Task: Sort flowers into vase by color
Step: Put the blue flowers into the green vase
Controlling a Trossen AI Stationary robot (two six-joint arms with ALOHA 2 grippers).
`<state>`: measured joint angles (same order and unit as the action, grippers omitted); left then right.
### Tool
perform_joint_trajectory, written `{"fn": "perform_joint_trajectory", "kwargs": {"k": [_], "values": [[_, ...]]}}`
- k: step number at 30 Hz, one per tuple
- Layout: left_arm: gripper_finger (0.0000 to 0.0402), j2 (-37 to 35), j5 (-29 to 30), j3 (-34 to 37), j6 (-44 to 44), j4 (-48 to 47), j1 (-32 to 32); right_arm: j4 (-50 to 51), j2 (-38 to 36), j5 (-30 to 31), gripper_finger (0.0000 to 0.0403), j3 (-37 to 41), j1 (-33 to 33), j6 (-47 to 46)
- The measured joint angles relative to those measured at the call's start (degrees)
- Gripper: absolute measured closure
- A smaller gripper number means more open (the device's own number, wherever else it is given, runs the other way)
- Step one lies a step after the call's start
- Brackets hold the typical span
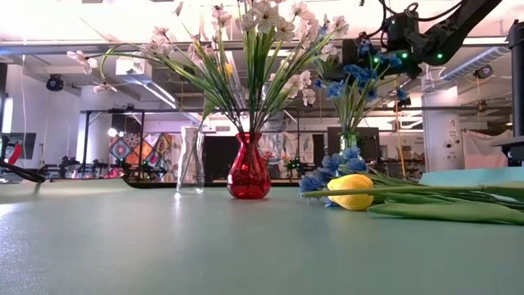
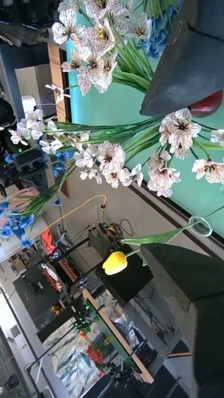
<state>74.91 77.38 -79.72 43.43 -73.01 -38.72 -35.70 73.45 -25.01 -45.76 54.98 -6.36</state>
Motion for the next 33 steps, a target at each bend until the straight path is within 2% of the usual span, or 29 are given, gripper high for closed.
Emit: {"fn": "perform_joint_trajectory", "kwargs": {"k": [14, 33], "values": [[0.007, 0.0, 0.0, 0.0, -0.1, -0.02, 0.0, -7.31, 0.02, -0.65, 0.0385, 6.31, 0.03, -0.05], [0.007, 0.0, 0.0, 0.0, -0.96, -0.05, 0.0, -7.1, 0.02, -0.42, 0.0382, 8.47, 0.03, 0.4]]}}
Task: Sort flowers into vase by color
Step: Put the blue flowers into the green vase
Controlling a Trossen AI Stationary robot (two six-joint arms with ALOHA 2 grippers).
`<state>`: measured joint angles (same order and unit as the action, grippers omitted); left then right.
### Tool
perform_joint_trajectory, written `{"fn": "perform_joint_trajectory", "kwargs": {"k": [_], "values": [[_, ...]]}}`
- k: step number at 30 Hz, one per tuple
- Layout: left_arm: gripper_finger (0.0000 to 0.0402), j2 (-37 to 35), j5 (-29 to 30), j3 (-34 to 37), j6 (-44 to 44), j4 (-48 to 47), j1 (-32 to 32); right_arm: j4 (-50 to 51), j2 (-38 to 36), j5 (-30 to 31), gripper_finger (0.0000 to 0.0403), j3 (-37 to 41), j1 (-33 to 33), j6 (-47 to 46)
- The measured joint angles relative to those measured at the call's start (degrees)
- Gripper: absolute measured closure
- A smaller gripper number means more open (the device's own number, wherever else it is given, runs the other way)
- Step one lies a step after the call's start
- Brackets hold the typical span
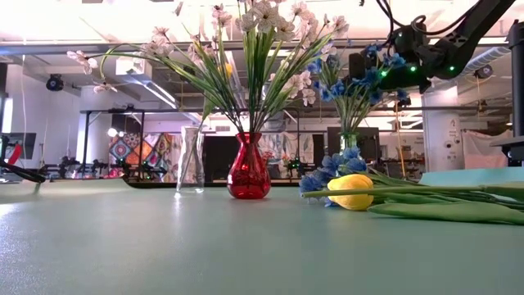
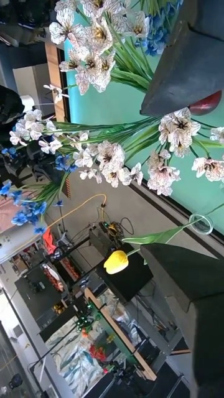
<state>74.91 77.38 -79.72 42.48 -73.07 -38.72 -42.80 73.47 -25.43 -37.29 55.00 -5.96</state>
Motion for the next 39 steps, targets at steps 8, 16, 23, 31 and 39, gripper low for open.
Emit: {"fn": "perform_joint_trajectory", "kwargs": {"k": [8, 16, 23, 31, 39], "values": [[0.007, 0.0, 0.0, 0.0, -0.02, -0.03, 0.0, 0.06, -0.1, -0.1, 0.0349, 0.06, 0.0, 0.06], [0.007, 0.0, 0.02, 0.0, -0.02, -0.36, 0.0, 0.33, -2.95, -0.51, 0.029, 0.06, 0.0, 0.68], [0.007, 0.0, 0.02, 0.0, -0.02, -0.34, 0.0, 2.92, -5.81, -0.53, 0.0252, 0.06, 0.0, 0.68], [0.007, 0.0, 0.02, 0.0, -0.04, -0.34, 0.0, 6.52, -9.34, -0.55, 0.0246, 0.06, 0.0, 0.66], [0.007, 0.0, 0.02, 0.0, -0.07, -0.34, 0.0, 16.58, -16.46, -0.14, 0.0245, 0.06, 0.0, 1.09]]}}
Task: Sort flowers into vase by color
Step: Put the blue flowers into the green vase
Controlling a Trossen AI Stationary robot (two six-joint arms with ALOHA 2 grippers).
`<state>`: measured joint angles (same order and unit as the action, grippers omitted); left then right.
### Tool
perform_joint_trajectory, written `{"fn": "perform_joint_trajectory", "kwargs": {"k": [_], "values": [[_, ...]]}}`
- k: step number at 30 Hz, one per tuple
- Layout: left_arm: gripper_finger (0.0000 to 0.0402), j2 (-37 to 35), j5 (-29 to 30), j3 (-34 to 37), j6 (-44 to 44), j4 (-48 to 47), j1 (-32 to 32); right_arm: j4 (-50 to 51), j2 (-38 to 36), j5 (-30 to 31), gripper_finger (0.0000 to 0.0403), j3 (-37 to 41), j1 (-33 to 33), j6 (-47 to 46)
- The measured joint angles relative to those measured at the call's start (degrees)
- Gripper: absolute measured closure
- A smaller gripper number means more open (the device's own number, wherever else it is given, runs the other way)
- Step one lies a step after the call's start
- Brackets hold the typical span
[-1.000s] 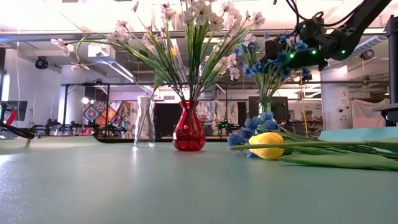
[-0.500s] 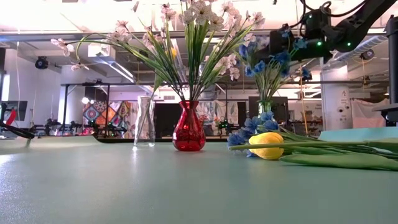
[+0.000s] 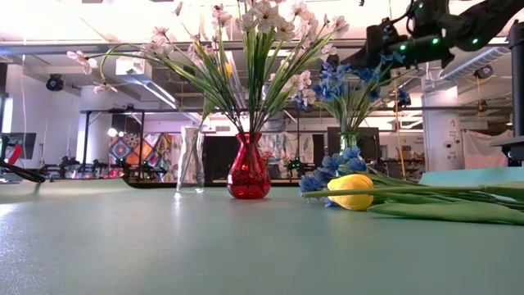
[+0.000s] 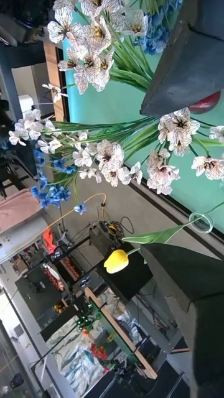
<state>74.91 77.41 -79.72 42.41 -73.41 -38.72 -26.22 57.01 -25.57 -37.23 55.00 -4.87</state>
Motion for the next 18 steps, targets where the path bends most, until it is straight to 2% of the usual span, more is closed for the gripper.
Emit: {"fn": "perform_joint_trajectory", "kwargs": {"k": [4, 11, 18], "values": [[0.007, 0.0, 0.02, 0.0, -0.62, 0.02, 0.0, 4.43, -2.98, 0.42, 0.0245, 0.0, 0.0, -0.07], [0.007, 0.0, 0.04, 0.0, -0.17, 0.14, 0.0, 11.71, -7.38, 6.04, 0.0245, -2.06, 0.0, -0.28], [0.007, 0.0, 0.03, 0.0, 0.06, 1.09, 0.0, 19.03, -8.63, 6.08, 0.0245, -7.43, -2.48, -0.45]]}}
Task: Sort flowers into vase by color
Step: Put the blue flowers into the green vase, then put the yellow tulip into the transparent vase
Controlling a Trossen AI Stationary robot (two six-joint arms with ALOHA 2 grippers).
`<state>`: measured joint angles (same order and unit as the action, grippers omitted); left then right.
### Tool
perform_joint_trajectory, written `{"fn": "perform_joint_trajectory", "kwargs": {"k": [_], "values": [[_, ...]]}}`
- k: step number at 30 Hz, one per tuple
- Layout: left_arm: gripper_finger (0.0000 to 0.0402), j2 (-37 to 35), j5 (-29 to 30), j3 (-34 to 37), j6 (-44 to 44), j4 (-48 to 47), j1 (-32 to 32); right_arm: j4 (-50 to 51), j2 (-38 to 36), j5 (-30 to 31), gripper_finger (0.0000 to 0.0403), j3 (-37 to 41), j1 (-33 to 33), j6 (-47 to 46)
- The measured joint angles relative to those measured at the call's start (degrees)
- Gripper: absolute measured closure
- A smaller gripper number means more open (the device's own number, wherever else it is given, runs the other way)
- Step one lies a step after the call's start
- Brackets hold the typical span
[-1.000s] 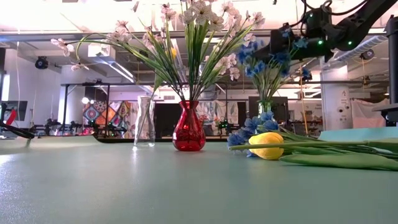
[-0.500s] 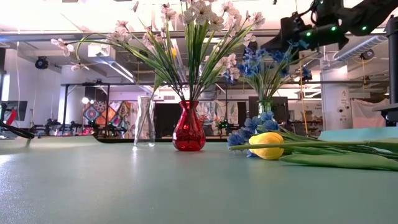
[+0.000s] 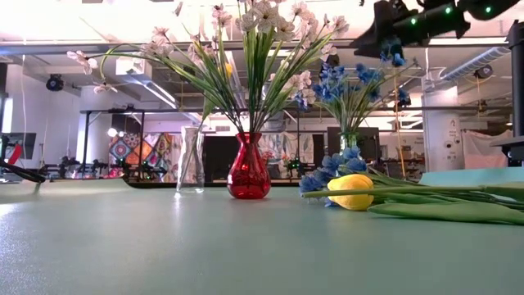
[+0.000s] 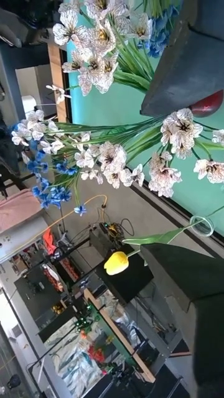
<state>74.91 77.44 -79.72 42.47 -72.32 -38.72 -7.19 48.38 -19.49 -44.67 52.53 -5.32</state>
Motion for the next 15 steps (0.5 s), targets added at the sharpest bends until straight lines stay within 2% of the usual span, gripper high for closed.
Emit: {"fn": "perform_joint_trajectory", "kwargs": {"k": [5, 11, 15], "values": [[0.007, 0.0, -1.53, 0.0, 0.01, 1.95, 0.0, 5.28, 0.04, 0.02, 0.0245, -5.35, -3.2, 0.84], [0.007, 0.74, -6.78, 0.0, -0.64, 3.6, -0.03, 15.94, 0.11, 0.0, 0.0245, -14.27, -8.44, 3.0], [0.007, 2.19, -12.16, 0.0, -4.75, 7.57, -0.09, 22.15, 0.41, 0.02, 0.0245, -19.41, -13.77, 2.54]]}}
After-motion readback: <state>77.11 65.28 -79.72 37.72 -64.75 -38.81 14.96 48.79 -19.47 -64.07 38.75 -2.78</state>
